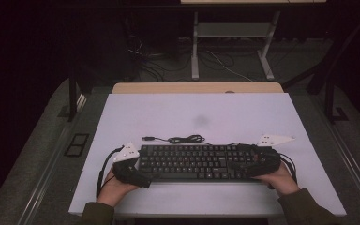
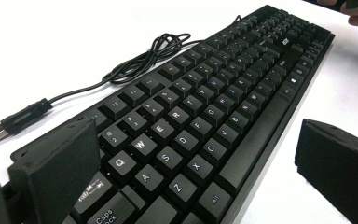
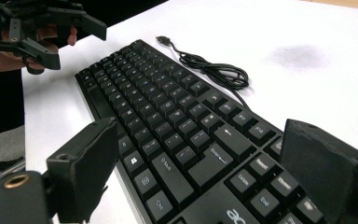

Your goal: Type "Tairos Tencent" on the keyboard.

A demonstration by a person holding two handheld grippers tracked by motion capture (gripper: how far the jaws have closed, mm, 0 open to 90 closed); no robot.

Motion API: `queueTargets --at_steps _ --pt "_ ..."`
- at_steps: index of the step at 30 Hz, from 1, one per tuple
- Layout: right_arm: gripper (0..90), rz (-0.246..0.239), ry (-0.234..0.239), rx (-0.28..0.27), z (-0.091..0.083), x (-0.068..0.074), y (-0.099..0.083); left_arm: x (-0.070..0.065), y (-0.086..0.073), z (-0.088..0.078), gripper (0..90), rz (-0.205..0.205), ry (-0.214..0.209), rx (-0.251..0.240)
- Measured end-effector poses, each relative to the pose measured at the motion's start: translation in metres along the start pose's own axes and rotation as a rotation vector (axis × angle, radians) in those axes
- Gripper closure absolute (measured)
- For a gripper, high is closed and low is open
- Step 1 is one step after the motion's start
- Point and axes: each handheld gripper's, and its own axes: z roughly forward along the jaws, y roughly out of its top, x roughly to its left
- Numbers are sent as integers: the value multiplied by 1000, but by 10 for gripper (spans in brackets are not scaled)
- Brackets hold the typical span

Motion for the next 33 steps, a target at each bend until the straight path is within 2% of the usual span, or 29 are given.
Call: queueTargets --at_steps 17,31,33 --pt "114 -9 8 -3 18 0 9 0 0 0 0 2 0 -2" --pt "116 -22 36 12 39 5 17 0 1 -1 0 3 0 -6" --pt "148 -24 41 13 40 5 18 0 1 -1 0 3 0 -6"
